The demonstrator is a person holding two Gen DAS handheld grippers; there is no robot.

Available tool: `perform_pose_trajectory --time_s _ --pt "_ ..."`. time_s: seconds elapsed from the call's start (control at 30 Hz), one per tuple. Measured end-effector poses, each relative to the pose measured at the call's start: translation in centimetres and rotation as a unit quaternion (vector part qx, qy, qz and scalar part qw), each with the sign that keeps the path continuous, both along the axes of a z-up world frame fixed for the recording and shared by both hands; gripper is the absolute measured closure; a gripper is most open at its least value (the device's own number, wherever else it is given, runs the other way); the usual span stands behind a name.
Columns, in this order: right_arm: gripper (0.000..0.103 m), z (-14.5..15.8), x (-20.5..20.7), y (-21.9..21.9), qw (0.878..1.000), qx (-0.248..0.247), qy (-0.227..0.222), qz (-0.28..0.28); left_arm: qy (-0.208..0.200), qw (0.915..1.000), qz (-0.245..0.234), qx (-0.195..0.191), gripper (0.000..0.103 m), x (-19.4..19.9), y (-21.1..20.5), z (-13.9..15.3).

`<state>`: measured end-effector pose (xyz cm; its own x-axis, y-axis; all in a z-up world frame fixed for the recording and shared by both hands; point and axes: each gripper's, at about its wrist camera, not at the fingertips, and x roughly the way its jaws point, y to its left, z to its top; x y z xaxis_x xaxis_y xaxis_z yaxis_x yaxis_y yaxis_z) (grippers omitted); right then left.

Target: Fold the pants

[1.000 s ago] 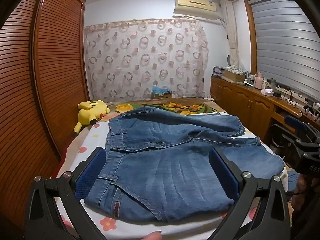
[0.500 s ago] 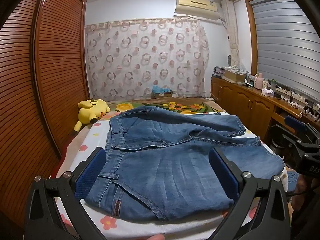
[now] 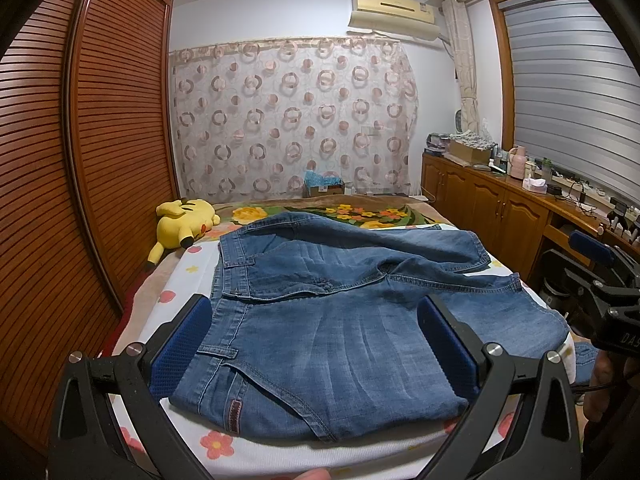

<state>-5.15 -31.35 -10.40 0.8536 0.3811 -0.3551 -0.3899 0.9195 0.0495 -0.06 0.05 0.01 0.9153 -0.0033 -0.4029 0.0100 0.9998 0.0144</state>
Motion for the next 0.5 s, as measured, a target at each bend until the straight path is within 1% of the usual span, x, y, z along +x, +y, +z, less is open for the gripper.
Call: perform_pose_trajectory --time_s 0.2,0.5 --pt "0.001 -0.07 -0.04 0.25 1.000 -0.002 0.001 0.002 -0.003 1.0000 -0.003 0.002 0.000 0.36 0.44 -0.58" --pt "0.001 -0.11 -0.02 0.16 1.000 -0.002 0.001 0.001 -0.004 1.0000 -0.002 0.002 0.000 0.15 0.02 -0.49"
